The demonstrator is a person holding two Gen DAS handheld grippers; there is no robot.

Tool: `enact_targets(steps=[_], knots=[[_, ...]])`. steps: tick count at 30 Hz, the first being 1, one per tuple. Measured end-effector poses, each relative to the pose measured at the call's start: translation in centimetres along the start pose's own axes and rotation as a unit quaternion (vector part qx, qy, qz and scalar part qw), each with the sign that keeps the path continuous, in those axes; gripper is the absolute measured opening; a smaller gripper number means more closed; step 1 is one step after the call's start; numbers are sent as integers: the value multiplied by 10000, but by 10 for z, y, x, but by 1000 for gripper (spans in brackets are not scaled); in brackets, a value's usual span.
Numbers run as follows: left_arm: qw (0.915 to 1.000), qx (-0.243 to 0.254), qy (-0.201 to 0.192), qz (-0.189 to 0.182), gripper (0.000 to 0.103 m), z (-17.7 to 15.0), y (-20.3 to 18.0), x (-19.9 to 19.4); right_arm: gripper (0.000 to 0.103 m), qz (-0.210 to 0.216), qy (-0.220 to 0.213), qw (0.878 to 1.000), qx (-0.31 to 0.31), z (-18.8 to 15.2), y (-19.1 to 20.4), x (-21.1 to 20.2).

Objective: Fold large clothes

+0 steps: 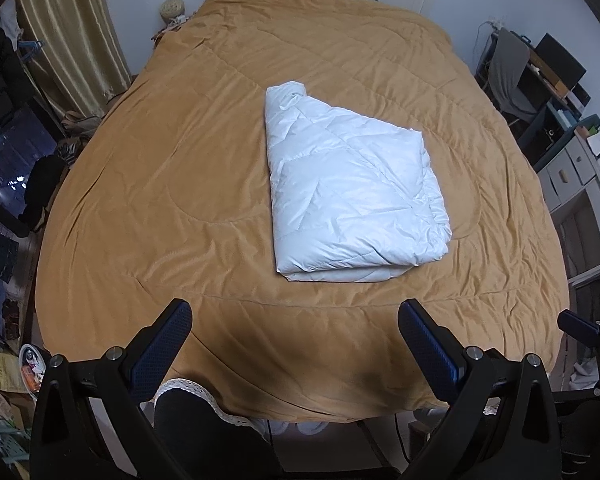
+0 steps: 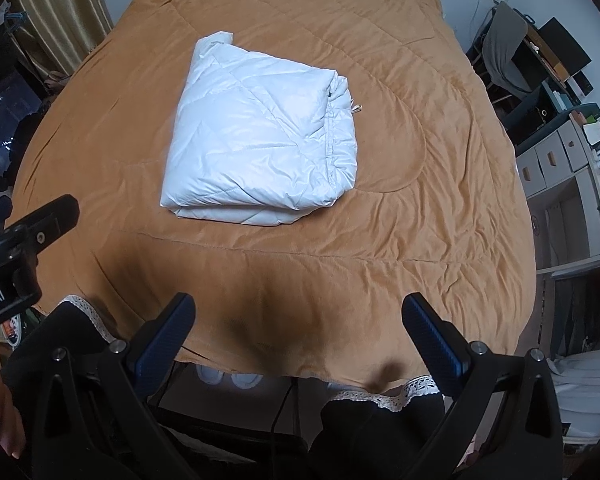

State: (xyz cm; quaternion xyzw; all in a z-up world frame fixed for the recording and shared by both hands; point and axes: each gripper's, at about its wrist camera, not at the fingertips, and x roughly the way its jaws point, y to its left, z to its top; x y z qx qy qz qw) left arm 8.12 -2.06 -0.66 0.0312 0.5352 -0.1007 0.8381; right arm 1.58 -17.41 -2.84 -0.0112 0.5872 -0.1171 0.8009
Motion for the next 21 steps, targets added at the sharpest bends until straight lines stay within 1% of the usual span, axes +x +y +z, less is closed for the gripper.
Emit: enact_targets(steps=[21], knots=[[9999, 32, 118, -48, 103, -2, -1, 4, 103, 58, 96, 9999, 58, 2, -1, 3]])
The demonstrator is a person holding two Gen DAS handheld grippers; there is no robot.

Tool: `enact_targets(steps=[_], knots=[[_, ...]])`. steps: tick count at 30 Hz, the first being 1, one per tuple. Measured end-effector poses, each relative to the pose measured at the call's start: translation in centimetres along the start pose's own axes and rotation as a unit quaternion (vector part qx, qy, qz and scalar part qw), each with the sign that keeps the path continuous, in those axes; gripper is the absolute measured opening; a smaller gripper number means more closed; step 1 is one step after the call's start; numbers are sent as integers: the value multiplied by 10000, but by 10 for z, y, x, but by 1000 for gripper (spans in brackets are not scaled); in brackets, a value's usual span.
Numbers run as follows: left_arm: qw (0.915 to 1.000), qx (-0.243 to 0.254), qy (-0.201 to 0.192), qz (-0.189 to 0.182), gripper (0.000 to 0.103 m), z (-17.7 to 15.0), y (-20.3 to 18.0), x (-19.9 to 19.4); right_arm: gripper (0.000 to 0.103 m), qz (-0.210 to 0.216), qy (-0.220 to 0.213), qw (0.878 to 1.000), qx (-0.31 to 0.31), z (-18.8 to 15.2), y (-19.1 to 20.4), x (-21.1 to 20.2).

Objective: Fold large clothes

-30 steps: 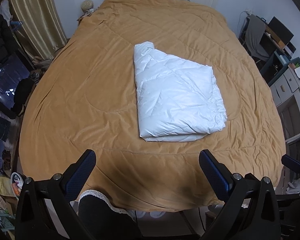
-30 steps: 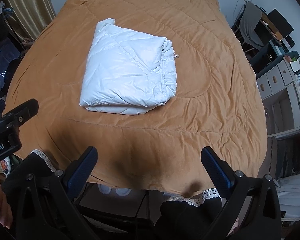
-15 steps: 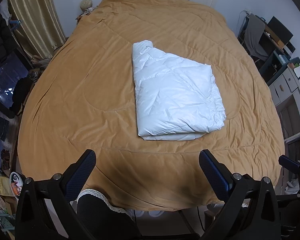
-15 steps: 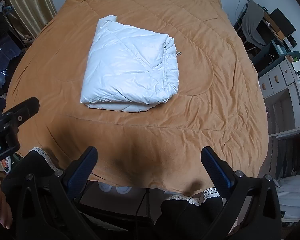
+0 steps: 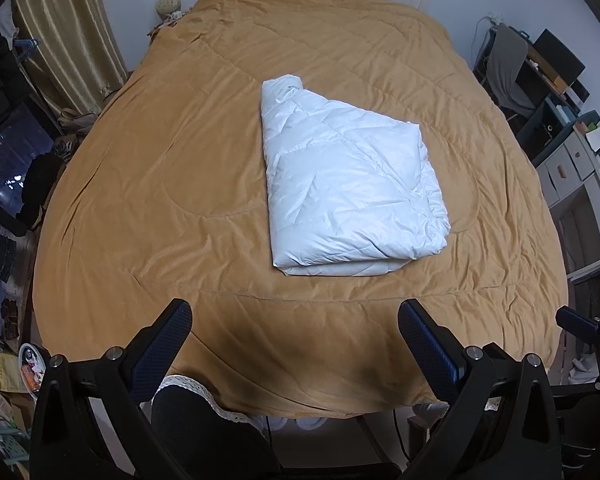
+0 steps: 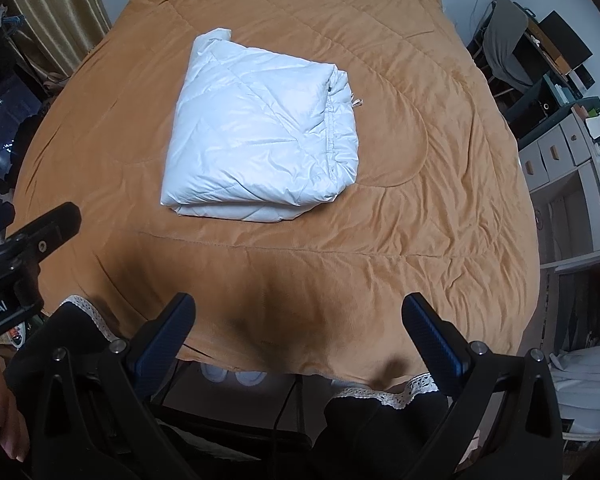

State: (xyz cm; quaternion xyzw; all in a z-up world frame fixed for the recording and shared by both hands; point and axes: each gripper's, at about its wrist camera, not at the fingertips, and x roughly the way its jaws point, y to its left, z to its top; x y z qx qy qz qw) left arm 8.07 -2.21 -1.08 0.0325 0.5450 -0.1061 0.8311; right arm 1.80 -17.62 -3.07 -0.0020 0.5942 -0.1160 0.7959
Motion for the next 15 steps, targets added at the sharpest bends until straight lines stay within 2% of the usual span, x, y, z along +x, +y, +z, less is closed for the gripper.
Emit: enact_targets(steps=[15], knots=[[10000, 4, 83, -45, 103, 1, 0, 5, 103, 13, 57, 10000, 25, 0, 0, 2]])
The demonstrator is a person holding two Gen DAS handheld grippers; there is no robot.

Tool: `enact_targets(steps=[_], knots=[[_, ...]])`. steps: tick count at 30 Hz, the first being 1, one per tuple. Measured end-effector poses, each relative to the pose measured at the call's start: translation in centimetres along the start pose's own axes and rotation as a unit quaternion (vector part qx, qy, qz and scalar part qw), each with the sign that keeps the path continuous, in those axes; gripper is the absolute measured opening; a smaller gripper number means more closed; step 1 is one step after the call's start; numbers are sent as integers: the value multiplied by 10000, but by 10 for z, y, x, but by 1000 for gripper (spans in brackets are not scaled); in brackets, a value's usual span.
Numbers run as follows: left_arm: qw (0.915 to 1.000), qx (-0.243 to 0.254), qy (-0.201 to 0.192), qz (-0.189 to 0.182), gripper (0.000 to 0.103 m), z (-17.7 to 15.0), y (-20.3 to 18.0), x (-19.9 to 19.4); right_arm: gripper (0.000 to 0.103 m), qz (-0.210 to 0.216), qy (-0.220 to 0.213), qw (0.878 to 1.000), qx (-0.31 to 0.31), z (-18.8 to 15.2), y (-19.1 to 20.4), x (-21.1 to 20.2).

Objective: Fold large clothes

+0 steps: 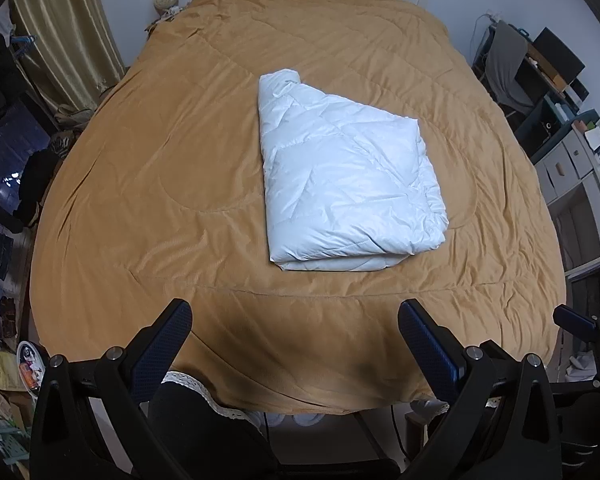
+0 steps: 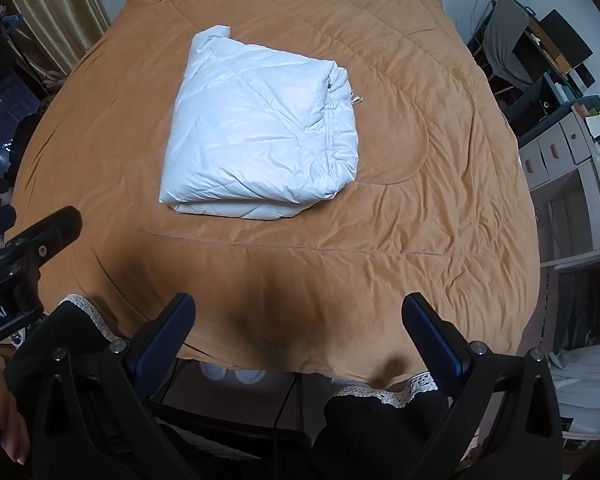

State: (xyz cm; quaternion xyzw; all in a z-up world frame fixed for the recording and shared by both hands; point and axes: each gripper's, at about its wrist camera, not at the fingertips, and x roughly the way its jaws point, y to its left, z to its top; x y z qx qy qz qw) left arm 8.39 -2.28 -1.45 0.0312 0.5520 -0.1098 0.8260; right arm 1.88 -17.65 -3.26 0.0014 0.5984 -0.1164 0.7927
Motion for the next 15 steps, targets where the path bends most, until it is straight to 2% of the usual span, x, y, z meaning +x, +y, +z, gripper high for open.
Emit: enact_targets(steps=[15], knots=[[10000, 30, 43, 0, 103, 1, 0, 2, 103, -2, 45, 10000, -42, -3, -1, 4]])
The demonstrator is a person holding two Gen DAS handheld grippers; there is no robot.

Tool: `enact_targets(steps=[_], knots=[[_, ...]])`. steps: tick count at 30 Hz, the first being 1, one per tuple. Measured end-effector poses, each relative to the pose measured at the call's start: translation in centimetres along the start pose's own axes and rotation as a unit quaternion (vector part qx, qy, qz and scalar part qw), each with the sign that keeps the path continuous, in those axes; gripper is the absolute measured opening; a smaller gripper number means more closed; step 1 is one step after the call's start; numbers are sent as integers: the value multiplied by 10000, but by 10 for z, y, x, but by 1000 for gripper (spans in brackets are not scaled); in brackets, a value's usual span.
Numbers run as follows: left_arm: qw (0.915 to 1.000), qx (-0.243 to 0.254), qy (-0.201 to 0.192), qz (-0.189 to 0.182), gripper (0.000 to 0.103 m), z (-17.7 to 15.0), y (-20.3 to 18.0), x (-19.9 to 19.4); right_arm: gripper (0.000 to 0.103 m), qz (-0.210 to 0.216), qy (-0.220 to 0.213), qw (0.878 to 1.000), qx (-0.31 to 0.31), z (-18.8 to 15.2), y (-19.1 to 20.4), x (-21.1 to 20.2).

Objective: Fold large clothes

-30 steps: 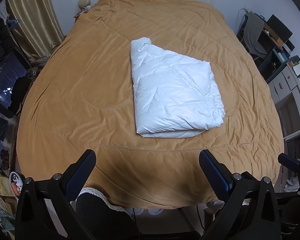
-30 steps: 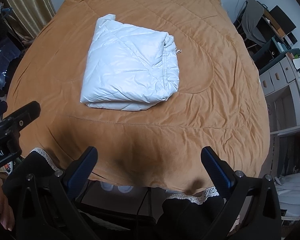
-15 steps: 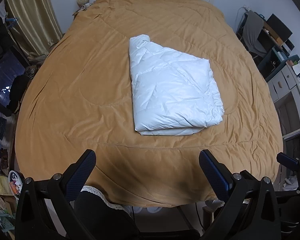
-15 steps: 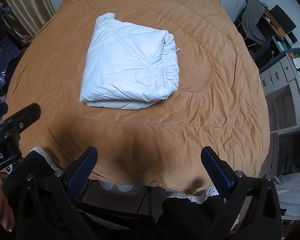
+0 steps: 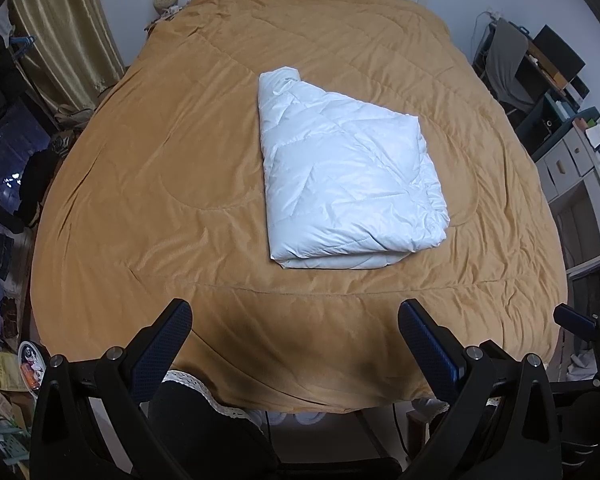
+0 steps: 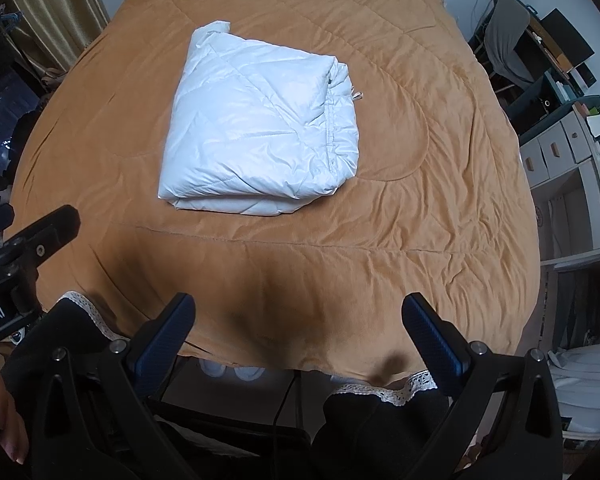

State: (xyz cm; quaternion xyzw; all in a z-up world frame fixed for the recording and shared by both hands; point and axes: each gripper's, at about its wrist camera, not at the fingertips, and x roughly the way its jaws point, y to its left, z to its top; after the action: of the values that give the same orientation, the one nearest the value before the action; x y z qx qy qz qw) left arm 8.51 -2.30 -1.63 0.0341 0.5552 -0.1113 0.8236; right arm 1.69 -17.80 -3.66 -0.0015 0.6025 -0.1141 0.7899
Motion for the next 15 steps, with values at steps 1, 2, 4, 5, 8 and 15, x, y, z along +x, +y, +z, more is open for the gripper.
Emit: enact_targets(steps=[1, 2, 4, 5, 8, 15], knots=[[10000, 2, 4, -2, 103, 0, 0, 0, 103, -2, 7, 10000, -8, 0, 0, 1], [10000, 5, 12, -4, 103, 0, 0, 1, 103, -3, 14, 10000, -16, -1, 0, 1], [10000, 7, 27, -7, 103, 0, 1, 1, 103, 0, 22, 10000, -27, -1, 0, 1], [10000, 12, 24, -5, 103, 1, 0, 2, 103, 0, 26, 10000, -37, -1, 0, 2], [10000, 11, 23, -9, 103, 1, 0, 2, 103, -4, 29, 10000, -34, -2, 0, 2], [10000, 25, 42, -6, 103, 0, 0, 3, 103, -4, 53, 10000, -50, 0, -1, 3]])
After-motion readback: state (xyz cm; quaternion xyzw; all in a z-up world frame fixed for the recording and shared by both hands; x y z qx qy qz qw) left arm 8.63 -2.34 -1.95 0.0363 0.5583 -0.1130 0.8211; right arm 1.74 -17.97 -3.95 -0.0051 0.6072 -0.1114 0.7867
